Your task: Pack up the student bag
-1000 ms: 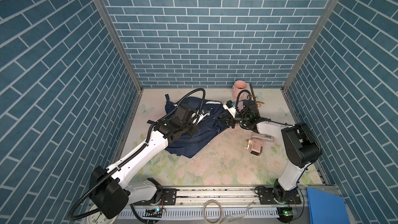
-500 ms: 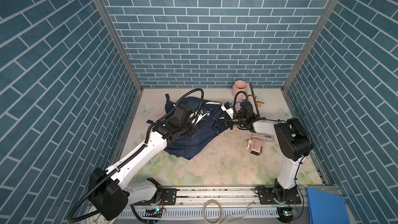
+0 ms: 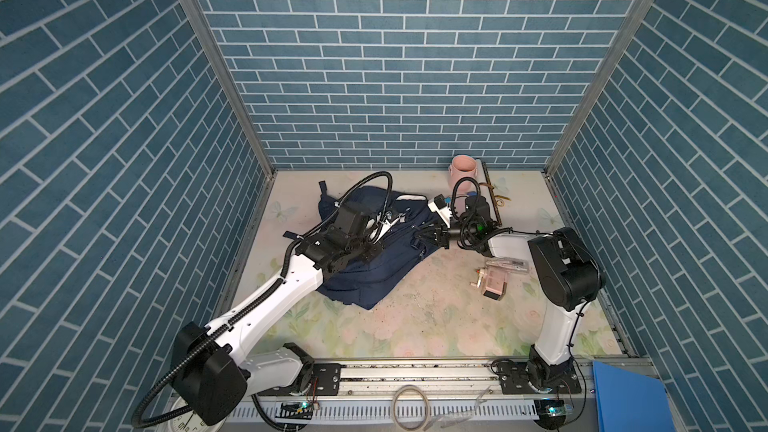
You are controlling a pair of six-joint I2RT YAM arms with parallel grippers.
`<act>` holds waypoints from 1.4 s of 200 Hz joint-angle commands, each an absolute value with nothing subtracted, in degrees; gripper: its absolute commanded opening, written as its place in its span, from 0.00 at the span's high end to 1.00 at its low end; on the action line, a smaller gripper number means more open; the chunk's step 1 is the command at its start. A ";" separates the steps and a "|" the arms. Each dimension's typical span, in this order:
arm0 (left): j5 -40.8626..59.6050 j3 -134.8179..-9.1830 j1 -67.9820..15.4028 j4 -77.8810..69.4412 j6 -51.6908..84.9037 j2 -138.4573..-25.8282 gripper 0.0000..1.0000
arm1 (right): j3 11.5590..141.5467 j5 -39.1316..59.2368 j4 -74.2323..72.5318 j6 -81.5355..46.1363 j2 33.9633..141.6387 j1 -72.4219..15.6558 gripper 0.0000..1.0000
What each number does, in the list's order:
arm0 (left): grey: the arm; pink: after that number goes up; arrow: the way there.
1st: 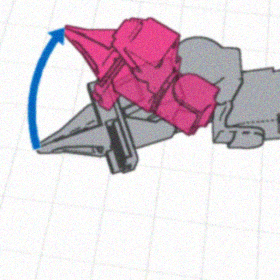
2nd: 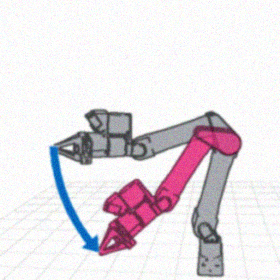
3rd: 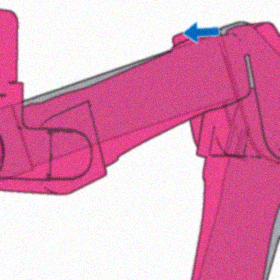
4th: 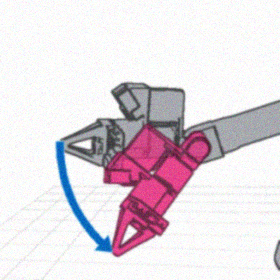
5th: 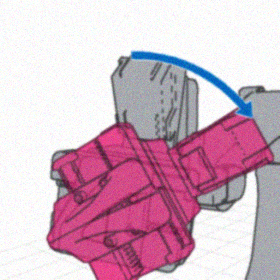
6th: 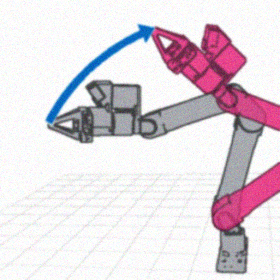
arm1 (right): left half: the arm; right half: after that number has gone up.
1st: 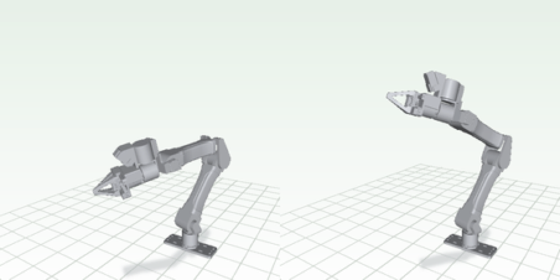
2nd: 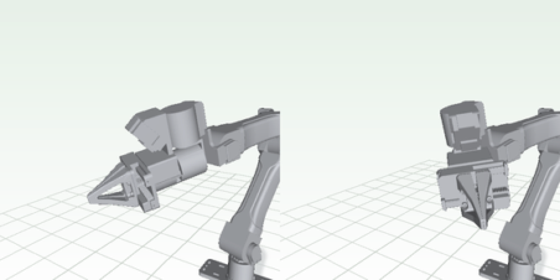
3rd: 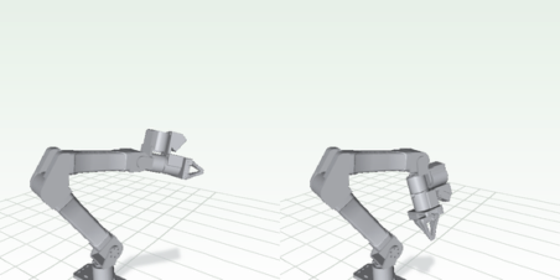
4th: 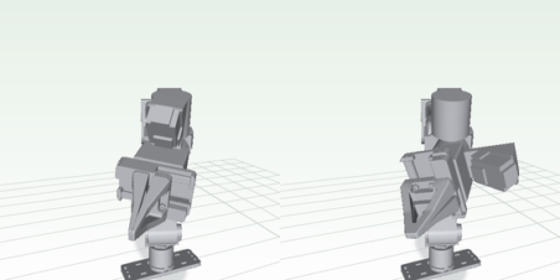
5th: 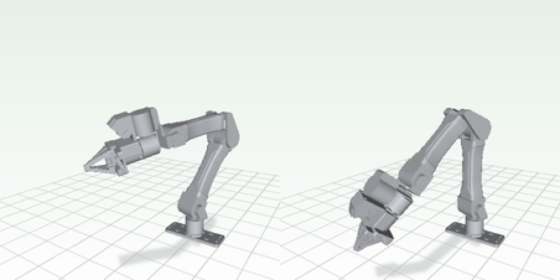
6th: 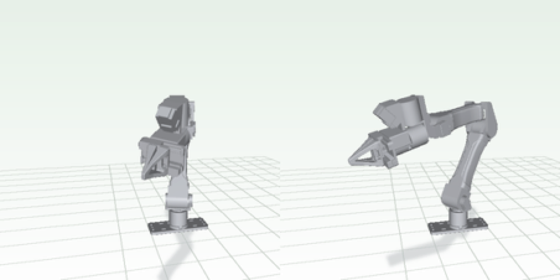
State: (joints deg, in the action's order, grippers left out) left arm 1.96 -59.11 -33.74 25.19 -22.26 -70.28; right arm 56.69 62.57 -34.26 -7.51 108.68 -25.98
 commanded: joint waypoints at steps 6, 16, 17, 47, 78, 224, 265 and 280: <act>2.15 -59.42 -33.45 17.93 -22.58 -68.84 1.00 | 56.33 64.56 -37.57 -9.00 108.41 -26.28 0.62; 2.28 -59.41 -33.40 18.02 -22.51 -68.85 1.00 | 56.77 64.53 -37.22 -9.46 108.70 -26.28 0.62; 2.28 -59.37 -33.49 18.02 -22.50 -68.84 1.00 | 56.77 64.52 -37.20 -9.52 108.76 -26.28 0.62; 2.10 -59.16 -33.50 18.23 -22.63 -68.77 1.00 | 58.29 63.75 -33.91 -9.21 109.66 -26.19 0.69; 2.18 -58.76 -33.49 18.33 -22.20 -68.64 1.00 | 57.10 62.06 -33.89 -7.85 108.54 -26.20 0.77; 2.10 -58.10 -33.45 18.55 -20.94 -68.78 1.00 | 53.61 59.68 -35.73 -7.01 105.69 -26.21 0.87; 2.11 -58.09 -33.43 18.63 -20.22 -69.03 1.00 | 50.75 58.01 -39.22 -7.76 103.40 -26.20 0.90; 2.30 -58.36 -33.49 18.87 -19.34 -69.34 1.00 | 50.36 56.49 -38.51 -7.05 102.67 -26.42 0.93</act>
State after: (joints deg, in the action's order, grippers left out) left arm 2.57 -57.23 -33.71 24.14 -20.34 -70.28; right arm 51.13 58.04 -36.77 -7.73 105.41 -26.00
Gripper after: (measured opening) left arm 0.141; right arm 0.093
